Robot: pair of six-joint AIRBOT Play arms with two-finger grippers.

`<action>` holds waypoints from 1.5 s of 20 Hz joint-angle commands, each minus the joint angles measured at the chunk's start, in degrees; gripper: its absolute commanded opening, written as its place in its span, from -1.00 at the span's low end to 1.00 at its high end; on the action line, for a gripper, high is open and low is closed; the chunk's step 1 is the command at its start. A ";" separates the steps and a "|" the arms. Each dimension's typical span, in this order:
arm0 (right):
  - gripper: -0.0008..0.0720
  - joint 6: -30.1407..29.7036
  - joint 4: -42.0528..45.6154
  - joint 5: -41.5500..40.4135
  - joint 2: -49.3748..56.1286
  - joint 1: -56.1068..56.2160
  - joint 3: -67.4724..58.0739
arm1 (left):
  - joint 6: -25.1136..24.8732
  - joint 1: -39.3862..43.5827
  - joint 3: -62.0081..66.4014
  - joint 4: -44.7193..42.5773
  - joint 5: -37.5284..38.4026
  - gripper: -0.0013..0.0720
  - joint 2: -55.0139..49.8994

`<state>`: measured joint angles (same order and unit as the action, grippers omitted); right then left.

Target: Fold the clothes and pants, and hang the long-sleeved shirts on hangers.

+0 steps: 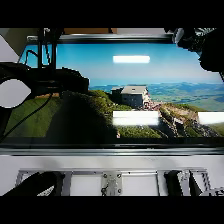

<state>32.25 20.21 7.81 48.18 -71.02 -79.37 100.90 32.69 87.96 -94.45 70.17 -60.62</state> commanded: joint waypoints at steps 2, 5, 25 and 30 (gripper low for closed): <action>-0.91 2.49 0.17 0.15 -0.07 -1.77 -0.02 | 0.02 0.00 0.00 0.09 0.20 -0.91 -0.04; -0.91 2.49 0.17 0.15 -0.07 -1.77 -0.02 | 0.02 0.02 0.00 0.09 0.22 -0.91 -0.04; -0.91 3.02 5.55 6.19 -0.07 -5.51 2.89 | 0.02 0.00 0.00 0.02 0.28 -0.91 -0.04; -0.91 7.32 5.53 9.01 0.07 -11.08 2.89 | 0.02 0.00 0.00 0.04 0.28 -0.91 -0.04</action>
<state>37.87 25.96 15.14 48.23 -79.35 -76.49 100.92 32.69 87.96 -94.41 70.43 -60.64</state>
